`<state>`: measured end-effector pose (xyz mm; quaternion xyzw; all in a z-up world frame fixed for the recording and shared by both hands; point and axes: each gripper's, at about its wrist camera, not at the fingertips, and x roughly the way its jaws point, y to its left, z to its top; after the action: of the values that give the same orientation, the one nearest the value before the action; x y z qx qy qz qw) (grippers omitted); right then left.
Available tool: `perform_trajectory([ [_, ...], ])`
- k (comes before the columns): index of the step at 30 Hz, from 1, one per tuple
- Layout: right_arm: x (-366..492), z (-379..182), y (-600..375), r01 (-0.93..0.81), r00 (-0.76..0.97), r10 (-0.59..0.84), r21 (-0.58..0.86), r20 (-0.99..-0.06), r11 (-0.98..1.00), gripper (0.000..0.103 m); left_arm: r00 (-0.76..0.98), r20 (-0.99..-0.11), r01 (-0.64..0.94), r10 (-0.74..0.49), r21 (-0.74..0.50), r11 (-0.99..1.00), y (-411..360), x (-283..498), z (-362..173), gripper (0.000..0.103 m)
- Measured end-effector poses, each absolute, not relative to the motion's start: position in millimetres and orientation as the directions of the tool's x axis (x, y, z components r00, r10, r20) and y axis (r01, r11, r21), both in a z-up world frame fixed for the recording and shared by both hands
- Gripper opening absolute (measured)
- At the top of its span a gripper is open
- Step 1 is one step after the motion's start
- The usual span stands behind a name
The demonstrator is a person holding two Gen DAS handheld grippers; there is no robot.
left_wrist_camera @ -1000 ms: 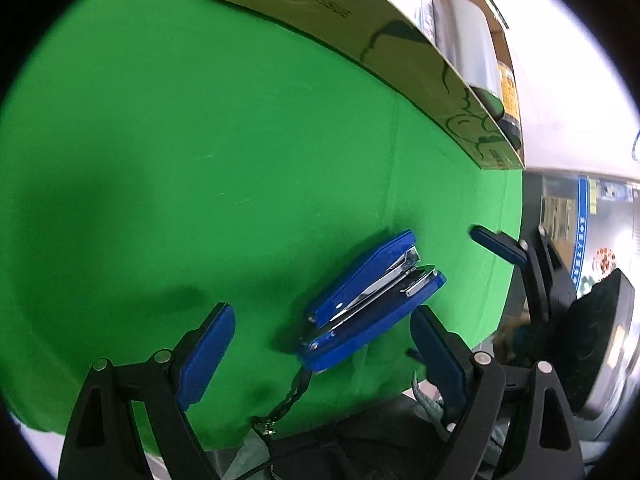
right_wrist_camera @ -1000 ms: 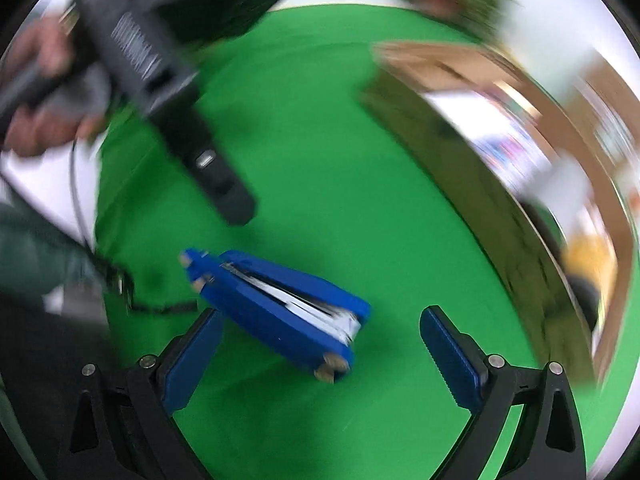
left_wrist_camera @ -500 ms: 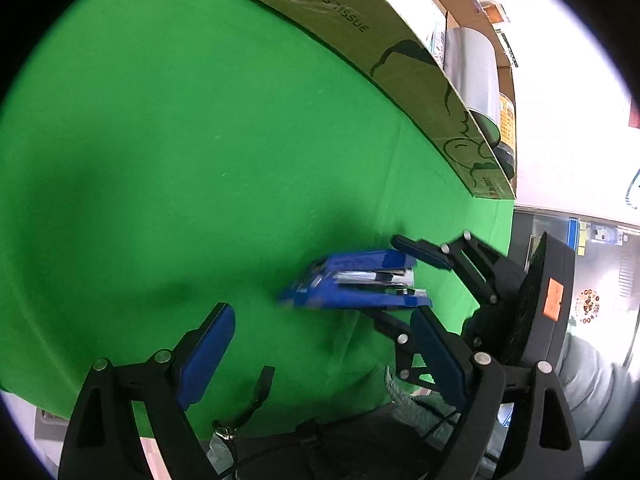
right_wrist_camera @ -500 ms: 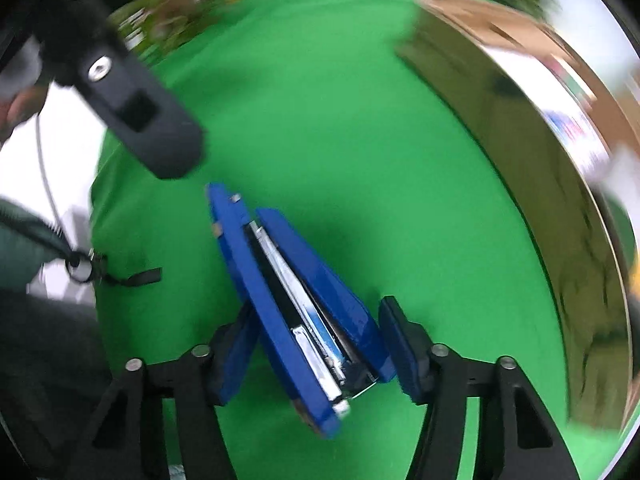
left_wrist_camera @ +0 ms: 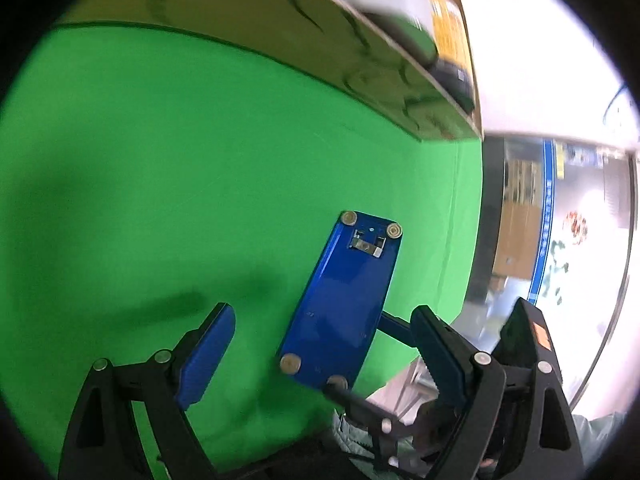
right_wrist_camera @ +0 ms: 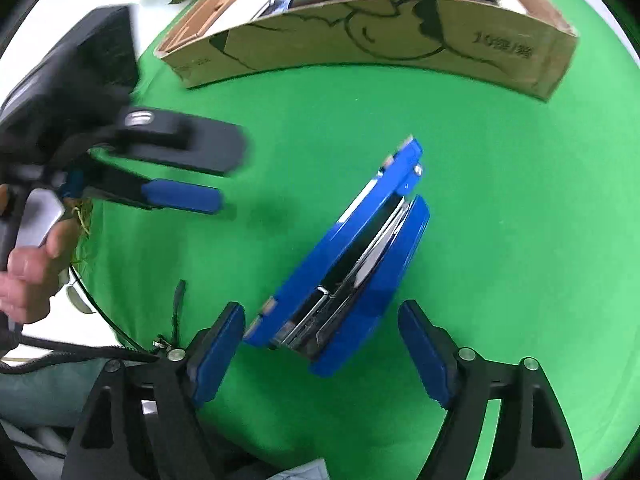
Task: Organize rigid objects
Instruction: 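Carry the stapler into the box with both tools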
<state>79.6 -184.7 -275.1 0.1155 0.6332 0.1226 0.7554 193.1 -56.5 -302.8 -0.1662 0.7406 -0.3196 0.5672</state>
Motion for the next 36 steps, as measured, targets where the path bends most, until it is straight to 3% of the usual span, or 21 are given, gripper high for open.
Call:
perform_trajectory([
  [4,63,-282,-187,0.018,0.174,0.318,0.326,-0.932,0.945,0.081,-0.345,-0.731,0.138,-0.588,-0.66,0.739,-82,190,-318,0.089],
  [9,62,-284,-195,0.074,0.188,0.34,0.358,-0.922,0.931,0.069,-0.403,-0.723,0.177,-0.561,-0.663,0.727,-103,182,-328,0.089],
  [12,64,-280,-202,0.068,0.188,0.36,0.378,-0.914,0.923,0.068,-0.396,-0.719,0.2,-0.571,-0.675,0.711,-107,177,-325,0.089],
  [19,68,-273,-231,0.2,0.186,0.518,0.549,-0.835,0.812,0.065,-0.414,-0.693,0.152,-0.591,-0.692,0.705,-102,176,-329,0.088],
  [21,73,-274,-236,0.23,0.187,0.567,0.597,-0.802,0.768,0.064,-0.422,-0.701,0.168,-0.575,-0.684,0.71,-104,175,-330,0.085],
  [23,77,-269,-238,0.229,0.189,0.585,0.614,-0.789,0.755,0.064,-0.436,-0.722,0.191,-0.538,-0.658,0.729,-109,177,-328,0.066],
  [26,90,-251,-242,0.201,0.187,0.578,0.607,-0.795,0.769,0.064,-0.437,-0.745,0.209,-0.504,-0.63,0.748,-106,180,-324,0.057],
  [29,108,-230,-237,0.142,0.189,0.568,0.595,-0.801,0.791,0.063,-0.392,-0.735,0.171,-0.553,-0.649,0.742,-92,190,-307,0.057],
  [36,169,-145,-214,-0.018,0.268,0.59,0.608,-0.762,0.794,0.063,-0.165,-0.805,0.251,-0.569,-0.593,0.765,-62,238,-214,0.057],
])
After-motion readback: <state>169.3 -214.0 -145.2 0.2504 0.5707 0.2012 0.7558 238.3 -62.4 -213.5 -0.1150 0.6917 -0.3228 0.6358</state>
